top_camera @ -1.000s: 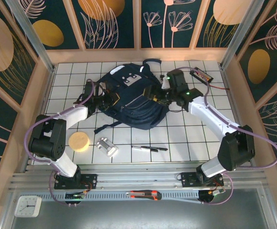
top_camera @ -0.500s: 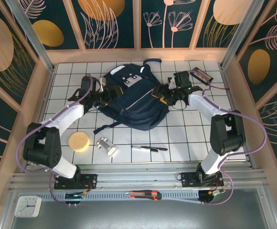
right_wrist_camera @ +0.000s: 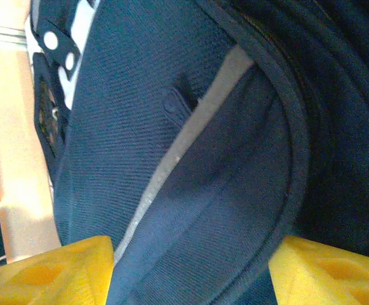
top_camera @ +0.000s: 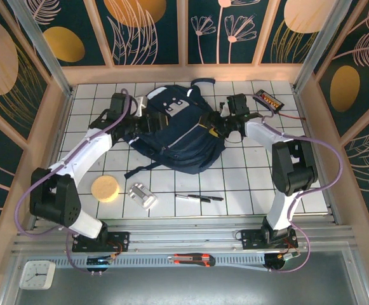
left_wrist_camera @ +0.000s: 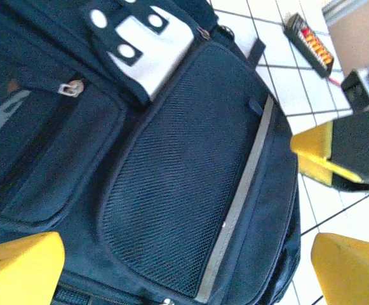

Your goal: Pack the student bag

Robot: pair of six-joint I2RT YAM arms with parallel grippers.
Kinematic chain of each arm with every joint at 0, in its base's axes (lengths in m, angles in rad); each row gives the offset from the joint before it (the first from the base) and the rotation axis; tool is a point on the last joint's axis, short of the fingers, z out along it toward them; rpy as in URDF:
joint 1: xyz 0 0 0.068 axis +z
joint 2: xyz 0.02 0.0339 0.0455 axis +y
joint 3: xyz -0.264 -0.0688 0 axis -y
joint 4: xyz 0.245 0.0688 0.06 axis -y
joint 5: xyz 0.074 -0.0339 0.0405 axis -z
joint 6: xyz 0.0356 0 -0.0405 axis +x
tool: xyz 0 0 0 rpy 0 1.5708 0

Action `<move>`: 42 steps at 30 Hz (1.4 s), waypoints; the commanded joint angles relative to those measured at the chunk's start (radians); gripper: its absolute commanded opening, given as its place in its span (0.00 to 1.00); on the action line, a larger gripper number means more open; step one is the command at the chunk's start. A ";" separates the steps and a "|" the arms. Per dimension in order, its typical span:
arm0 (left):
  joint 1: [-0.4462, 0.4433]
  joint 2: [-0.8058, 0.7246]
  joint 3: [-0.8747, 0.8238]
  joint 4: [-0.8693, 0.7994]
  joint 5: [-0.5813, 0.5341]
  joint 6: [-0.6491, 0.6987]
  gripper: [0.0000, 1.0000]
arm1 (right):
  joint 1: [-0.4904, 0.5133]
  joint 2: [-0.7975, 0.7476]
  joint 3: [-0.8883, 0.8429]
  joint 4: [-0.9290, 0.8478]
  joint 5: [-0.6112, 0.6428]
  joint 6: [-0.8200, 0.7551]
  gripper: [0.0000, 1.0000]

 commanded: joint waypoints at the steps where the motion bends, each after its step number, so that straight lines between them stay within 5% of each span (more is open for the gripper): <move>1: -0.044 0.044 0.063 -0.101 -0.082 0.132 0.99 | 0.019 0.019 0.084 0.046 -0.013 0.029 0.66; 14: -0.086 0.113 0.152 -0.120 -0.092 0.237 0.99 | 0.061 0.071 0.193 0.054 -0.006 0.071 0.61; 17: -0.124 0.148 0.195 -0.132 -0.107 0.277 0.98 | 0.067 0.097 0.198 0.070 -0.018 0.084 0.47; 23: -0.217 0.224 0.258 -0.141 -0.184 0.368 0.99 | 0.066 0.113 0.235 0.085 -0.026 0.103 0.00; 34: -0.304 0.393 0.444 -0.226 -0.505 0.384 0.98 | 0.067 0.078 0.283 0.092 -0.053 0.158 0.00; 38: -0.304 0.453 0.539 -0.287 -0.649 0.339 0.85 | 0.066 0.065 0.310 0.077 -0.061 0.164 0.00; 42: -0.304 0.491 0.591 -0.309 -0.676 0.313 0.71 | 0.066 0.050 0.318 0.080 -0.070 0.179 0.00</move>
